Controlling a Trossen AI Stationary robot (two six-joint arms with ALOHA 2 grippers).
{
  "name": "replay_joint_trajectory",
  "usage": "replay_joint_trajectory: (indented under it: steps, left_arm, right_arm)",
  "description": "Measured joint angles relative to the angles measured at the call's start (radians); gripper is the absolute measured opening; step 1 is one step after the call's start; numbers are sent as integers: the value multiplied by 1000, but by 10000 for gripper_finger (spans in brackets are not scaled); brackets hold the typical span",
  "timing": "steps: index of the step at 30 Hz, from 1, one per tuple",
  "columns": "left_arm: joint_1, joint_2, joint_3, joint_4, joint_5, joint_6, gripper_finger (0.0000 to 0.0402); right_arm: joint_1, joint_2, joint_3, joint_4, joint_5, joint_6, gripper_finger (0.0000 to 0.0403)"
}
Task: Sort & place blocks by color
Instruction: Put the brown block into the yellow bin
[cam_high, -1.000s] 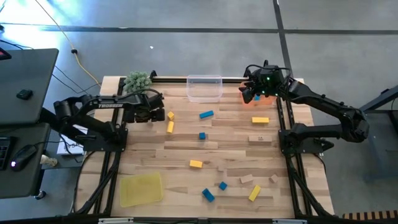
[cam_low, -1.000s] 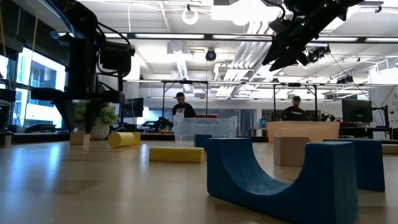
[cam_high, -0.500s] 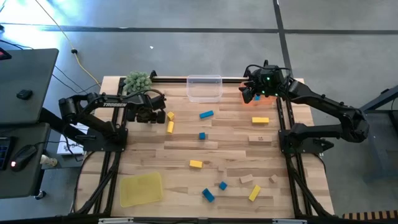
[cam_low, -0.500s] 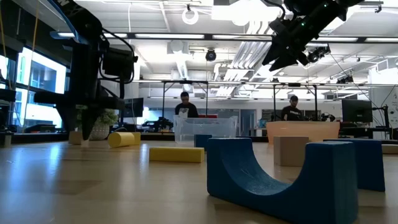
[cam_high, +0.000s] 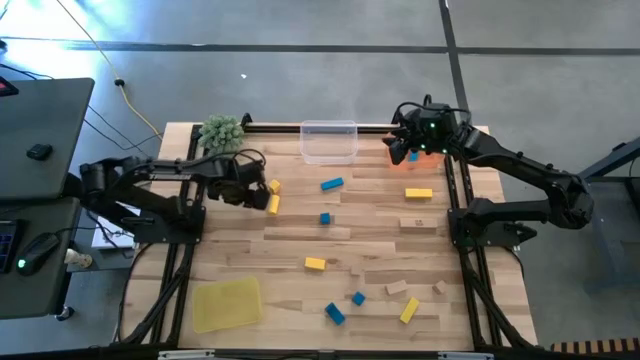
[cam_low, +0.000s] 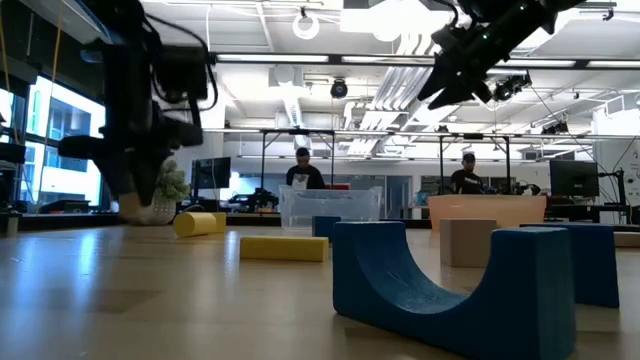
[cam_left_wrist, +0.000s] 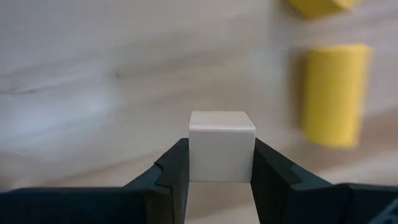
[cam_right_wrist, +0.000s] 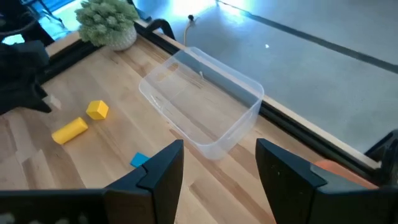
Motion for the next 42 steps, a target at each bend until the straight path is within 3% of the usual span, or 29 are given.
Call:
replay_joint_trajectory:
  steps: [10, 16, 21, 33, 42]
  left_arm:
    - [-250, -124, 150, 14, -72, -64, 107]
    - [-398, -127, 226, 21, -74, -30, 107]
    - [-546, -126, 237, 17, -39, -45, 110]
    - [-939, -126, 237, 15, -37, -215, 110]
    - [-1129, -58, 237, 15, -40, -319, 112]
  right_arm:
    - [0, 0, 0, 30, -146, 31, 188]
    - [2, 0, 0, 30, -259, 143, 188]
    - [51, 0, 0, 30, -270, 223, 188]
    - [289, 0, 0, 41, -85, 390, 188]
    - [454, 0, 0, 41, 80, 481, 188]
